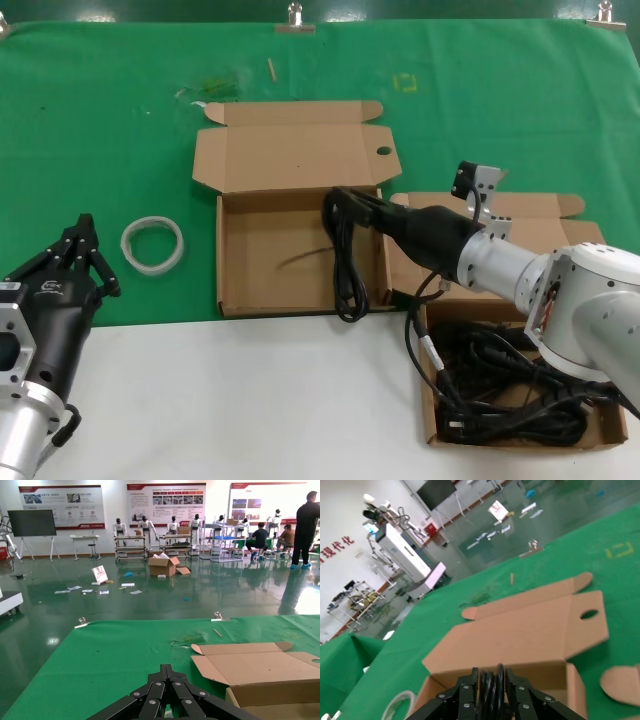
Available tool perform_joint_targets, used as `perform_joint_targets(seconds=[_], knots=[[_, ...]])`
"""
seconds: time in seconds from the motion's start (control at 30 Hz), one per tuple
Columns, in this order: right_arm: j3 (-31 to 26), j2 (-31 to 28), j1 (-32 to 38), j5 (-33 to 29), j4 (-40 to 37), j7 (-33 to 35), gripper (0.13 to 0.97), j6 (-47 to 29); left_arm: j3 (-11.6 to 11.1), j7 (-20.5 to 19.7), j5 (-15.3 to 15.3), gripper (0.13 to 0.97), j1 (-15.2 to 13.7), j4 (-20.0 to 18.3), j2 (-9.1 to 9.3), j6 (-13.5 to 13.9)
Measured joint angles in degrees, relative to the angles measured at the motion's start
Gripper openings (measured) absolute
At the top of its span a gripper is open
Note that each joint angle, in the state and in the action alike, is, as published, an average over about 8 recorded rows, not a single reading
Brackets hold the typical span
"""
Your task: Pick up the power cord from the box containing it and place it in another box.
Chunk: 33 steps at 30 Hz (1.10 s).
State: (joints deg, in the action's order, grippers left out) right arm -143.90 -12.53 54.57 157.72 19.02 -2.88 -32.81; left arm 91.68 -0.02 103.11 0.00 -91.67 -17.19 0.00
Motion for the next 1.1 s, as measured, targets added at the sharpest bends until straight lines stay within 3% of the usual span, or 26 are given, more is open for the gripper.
perform_joint_targets(seconds=[0.4,0.63,0.83,0.97,1.1], knots=[[2.06,0.00,0.79,0.01,-2.58,1.68,0.331,-0.76,0.00,0.00,0.00,0.140,0.00,0.00,0.00,0.00],[8.01,-0.07,1.57,-0.41,-2.86,8.55,0.469,-4.86,0.00,0.00,0.00,0.140,0.00,0.00,0.00,0.00],[19.02,-0.14,-2.13,-2.96,7.61,16.39,0.593,-10.21,0.00,0.00,0.00,0.140,0.00,0.00,0.00,0.00],[25.30,-0.07,-6.04,-6.23,17.25,18.01,0.696,-10.45,0.00,0.00,0.00,0.140,0.00,0.00,0.00,0.00],[29.11,-0.06,-8.96,-9.83,23.88,17.03,0.696,-8.92,0.00,0.00,0.00,0.140,0.00,0.00,0.00,0.00]])
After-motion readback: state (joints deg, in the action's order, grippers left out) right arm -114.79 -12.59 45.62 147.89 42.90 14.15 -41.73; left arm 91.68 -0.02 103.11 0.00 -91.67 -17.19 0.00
